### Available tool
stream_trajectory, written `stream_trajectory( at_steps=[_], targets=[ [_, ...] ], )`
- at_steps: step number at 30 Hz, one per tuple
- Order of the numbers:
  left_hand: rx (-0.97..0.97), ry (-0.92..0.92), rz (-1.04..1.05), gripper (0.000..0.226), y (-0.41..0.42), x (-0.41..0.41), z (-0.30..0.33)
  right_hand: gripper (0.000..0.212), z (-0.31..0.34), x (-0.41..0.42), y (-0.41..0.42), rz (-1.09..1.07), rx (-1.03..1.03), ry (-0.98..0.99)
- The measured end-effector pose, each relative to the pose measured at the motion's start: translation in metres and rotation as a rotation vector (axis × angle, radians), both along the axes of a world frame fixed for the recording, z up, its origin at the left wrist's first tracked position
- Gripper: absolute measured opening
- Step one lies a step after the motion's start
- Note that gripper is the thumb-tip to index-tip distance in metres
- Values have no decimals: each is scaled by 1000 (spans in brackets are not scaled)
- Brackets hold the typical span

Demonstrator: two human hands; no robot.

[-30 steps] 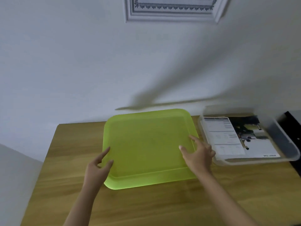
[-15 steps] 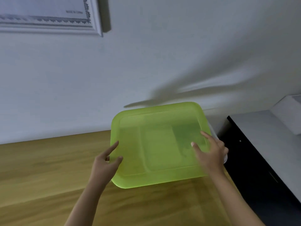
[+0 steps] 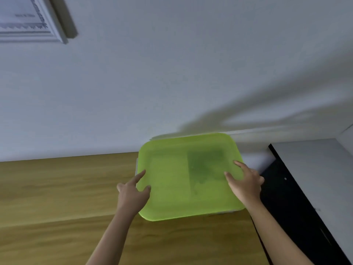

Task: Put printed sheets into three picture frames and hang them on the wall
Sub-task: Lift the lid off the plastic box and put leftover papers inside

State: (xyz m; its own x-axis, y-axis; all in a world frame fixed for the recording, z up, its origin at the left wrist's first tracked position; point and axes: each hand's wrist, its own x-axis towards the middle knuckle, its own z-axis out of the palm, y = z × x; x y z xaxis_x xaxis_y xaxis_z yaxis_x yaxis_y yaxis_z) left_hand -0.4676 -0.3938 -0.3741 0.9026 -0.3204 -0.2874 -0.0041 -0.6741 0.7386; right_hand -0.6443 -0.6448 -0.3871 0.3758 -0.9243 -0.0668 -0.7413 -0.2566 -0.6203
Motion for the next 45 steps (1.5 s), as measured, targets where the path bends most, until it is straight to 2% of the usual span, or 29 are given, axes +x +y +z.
stream_trajectory(
  at_steps=[5,12,19,24,27,31,37,45],
  targets=[
    [65,-28,22,56,-2,6,2,51,-8,11,-3,-6,37,93],
    [126,-43,-53,58,-6,18,-9,55,-17,7,-6,8,27,134],
    [261,-74,-90,56,-11,22,-22,52,-28,1,0,57,-162,173],
    [185,-123,-64,53,-7,1,-28,52,-31,-1,2,113,-216,105],
    [119,-202,-43,52,-5,-14,-41,52,-30,-1,1,134,-213,149],
    [11,-214,-71,54,0,-14,-47,53,-30,-2,0,161,-179,191],
    [4,-257,-32,52,2,-17,-46,51,-33,-3,1,76,-160,41],
    [-46,-209,-30,49,4,-18,-46,46,-38,-6,2,88,-208,21]
  ],
)
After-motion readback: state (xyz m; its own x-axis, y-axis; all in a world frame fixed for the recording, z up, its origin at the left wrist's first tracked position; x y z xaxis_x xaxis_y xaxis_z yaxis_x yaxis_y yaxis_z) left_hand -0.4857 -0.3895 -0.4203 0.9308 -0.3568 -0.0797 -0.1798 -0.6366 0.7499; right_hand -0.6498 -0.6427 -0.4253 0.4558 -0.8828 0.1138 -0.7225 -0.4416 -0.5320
